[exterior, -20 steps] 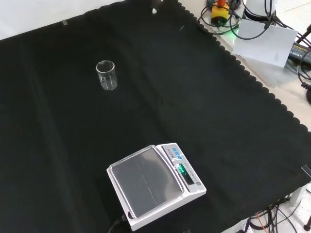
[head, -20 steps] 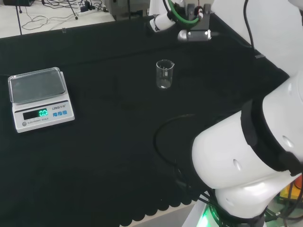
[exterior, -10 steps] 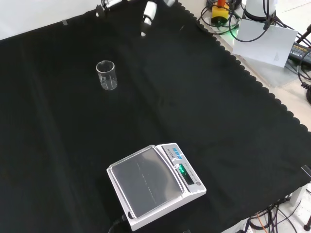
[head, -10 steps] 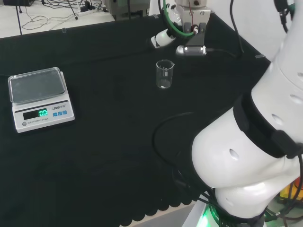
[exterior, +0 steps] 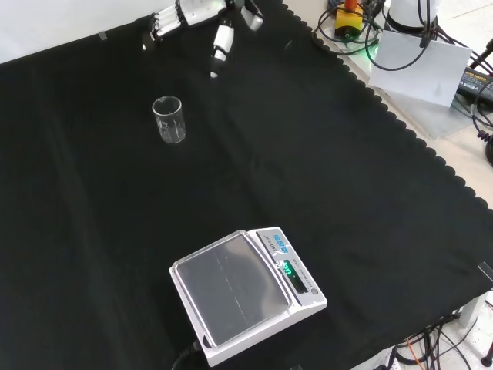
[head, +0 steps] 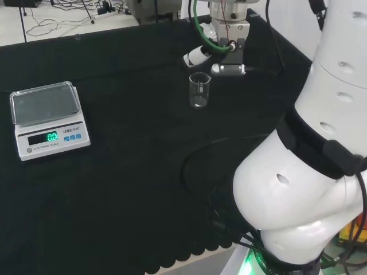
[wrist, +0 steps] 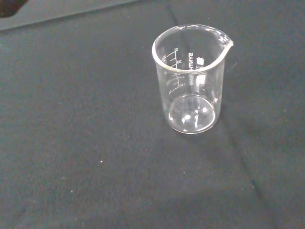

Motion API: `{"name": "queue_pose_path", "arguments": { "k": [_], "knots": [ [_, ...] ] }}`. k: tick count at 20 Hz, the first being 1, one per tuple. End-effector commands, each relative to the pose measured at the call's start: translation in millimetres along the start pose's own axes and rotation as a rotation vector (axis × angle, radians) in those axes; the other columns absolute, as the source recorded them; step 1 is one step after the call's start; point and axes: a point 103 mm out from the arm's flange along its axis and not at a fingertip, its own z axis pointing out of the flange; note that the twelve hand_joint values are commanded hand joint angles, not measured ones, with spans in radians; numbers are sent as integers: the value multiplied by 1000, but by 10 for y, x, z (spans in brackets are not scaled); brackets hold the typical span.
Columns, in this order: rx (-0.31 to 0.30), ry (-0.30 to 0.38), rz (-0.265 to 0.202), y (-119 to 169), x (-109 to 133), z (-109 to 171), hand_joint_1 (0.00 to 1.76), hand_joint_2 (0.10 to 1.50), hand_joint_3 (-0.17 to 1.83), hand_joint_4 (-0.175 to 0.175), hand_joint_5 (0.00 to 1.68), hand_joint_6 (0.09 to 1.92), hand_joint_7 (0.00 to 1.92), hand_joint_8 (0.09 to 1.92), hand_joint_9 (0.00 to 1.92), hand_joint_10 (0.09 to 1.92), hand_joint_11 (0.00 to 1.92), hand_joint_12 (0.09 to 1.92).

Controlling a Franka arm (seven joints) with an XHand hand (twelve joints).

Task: Pick up the beaker.

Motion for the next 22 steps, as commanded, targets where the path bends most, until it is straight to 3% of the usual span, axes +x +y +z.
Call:
{"name": "queue_pose_path", "arguments": {
  "k": [1,10,22],
  "knots": [
    [-11,29,-5,522,56,423,558,745,217,3,70,87,0,587,47,854,0,1046],
    [34,10,26,822,25,716,528,754,169,36,2,87,0,337,0,800,0,863],
    [90,16,104,1099,-318,1009,518,754,149,50,0,87,0,295,0,745,0,821]
  ]
}}
